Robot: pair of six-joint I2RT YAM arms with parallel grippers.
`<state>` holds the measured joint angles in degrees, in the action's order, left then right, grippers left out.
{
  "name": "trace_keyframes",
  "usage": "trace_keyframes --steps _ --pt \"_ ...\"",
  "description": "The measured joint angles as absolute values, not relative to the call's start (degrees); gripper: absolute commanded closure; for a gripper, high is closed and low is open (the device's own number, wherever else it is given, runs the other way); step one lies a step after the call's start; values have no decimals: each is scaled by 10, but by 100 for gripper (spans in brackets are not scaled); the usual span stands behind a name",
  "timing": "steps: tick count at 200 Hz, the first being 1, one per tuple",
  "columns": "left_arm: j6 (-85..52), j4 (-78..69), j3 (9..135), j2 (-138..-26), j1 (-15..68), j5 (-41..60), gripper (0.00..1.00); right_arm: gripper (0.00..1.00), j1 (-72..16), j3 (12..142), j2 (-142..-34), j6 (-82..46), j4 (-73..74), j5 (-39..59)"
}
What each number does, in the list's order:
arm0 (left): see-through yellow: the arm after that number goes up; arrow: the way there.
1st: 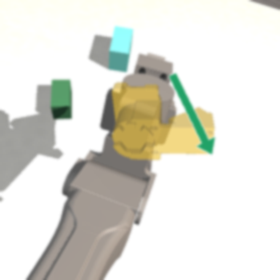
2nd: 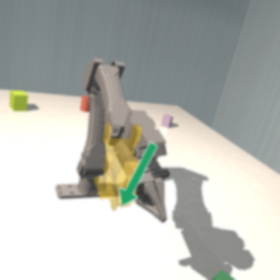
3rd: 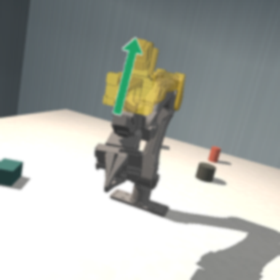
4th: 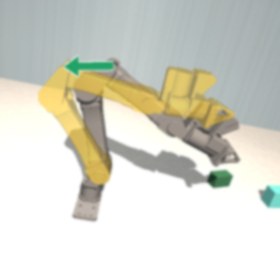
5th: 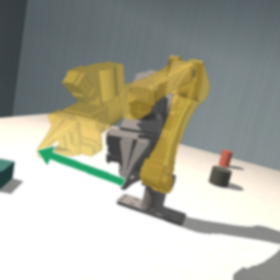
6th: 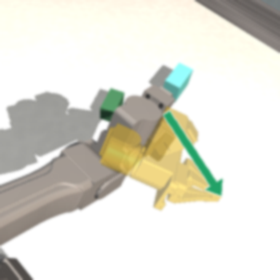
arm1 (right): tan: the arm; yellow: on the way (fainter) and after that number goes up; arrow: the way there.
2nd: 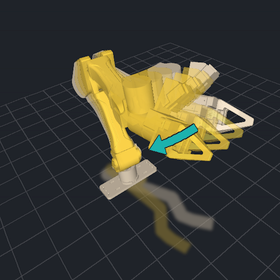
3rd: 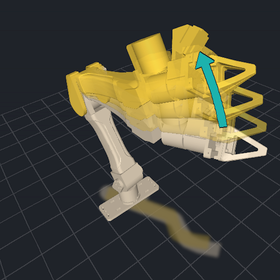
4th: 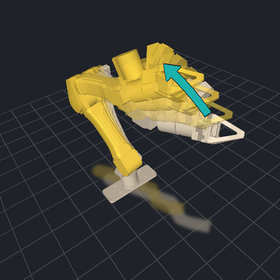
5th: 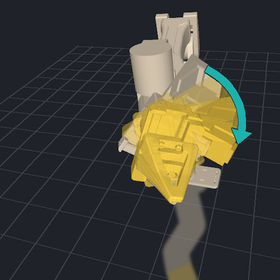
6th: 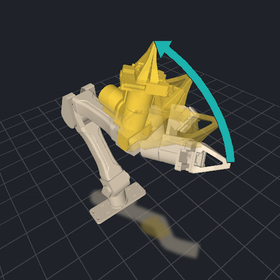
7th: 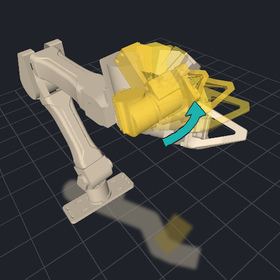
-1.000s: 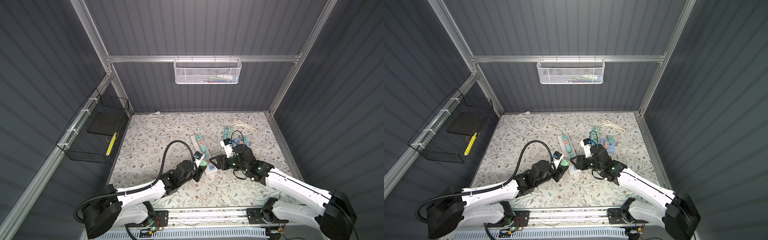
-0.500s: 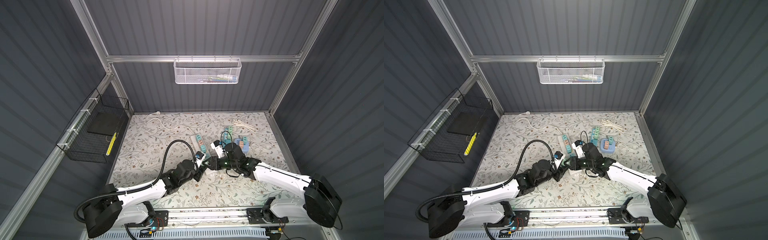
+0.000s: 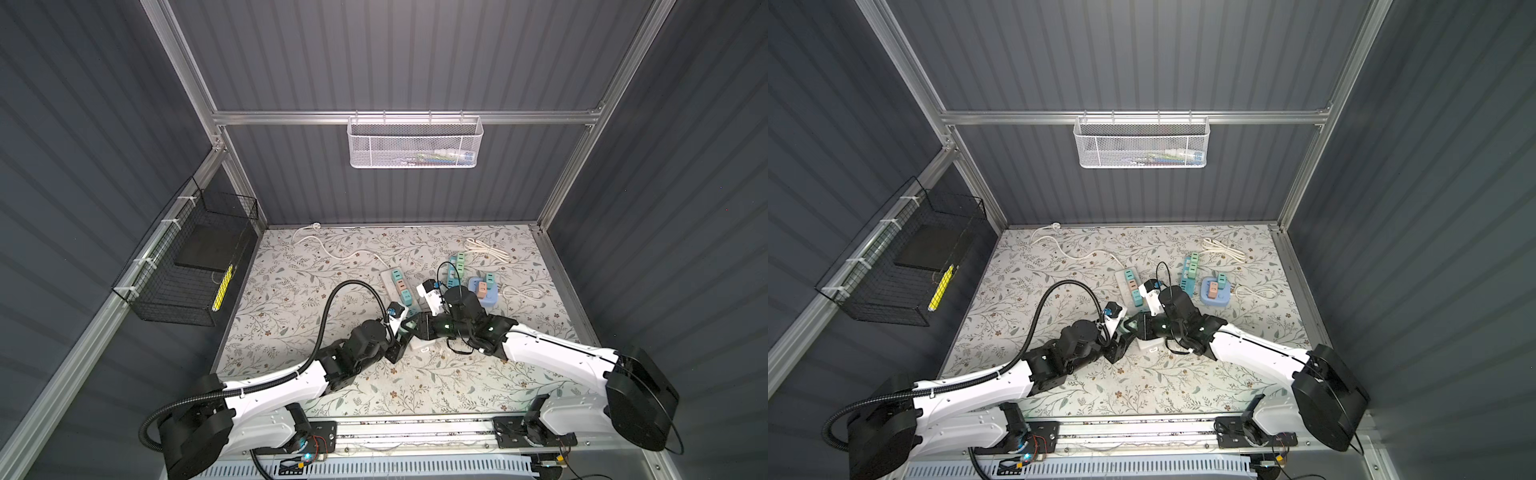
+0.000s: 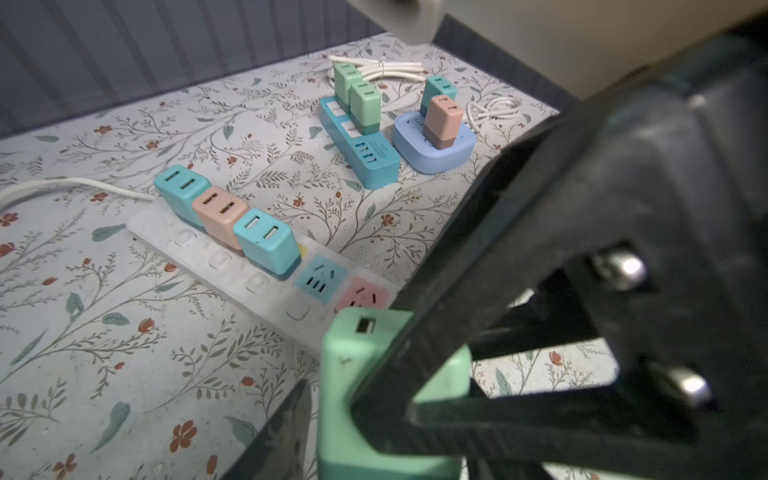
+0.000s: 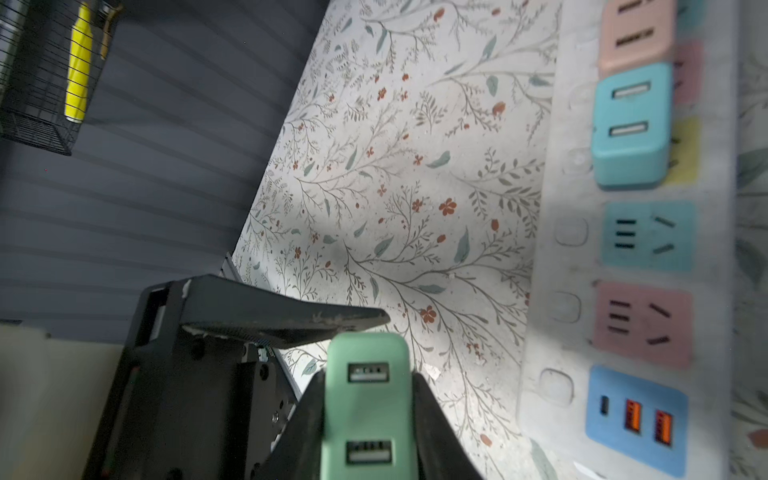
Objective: Insert the plug
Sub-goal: 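Carry the green adapter over the strip with the right gripper while the left draws back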
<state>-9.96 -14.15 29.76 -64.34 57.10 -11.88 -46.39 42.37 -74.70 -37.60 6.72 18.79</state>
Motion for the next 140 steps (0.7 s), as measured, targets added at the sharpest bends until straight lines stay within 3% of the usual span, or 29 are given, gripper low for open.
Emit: trace_keyframes --steps 19,53,90,140 --pt "-121 -136 288 -602 576 -145 33 76 -479 413 -720 -354 77 131" --pt "-248 -83 256 -534 578 -314 6 77 -504 388 -713 -292 90 2" --pt "-484 78 235 -516 576 -491 3 76 -515 378 -757 -225 109 -104" --pt "-586 153 223 -507 577 -548 0 77 -515 404 -843 -179 130 -160"
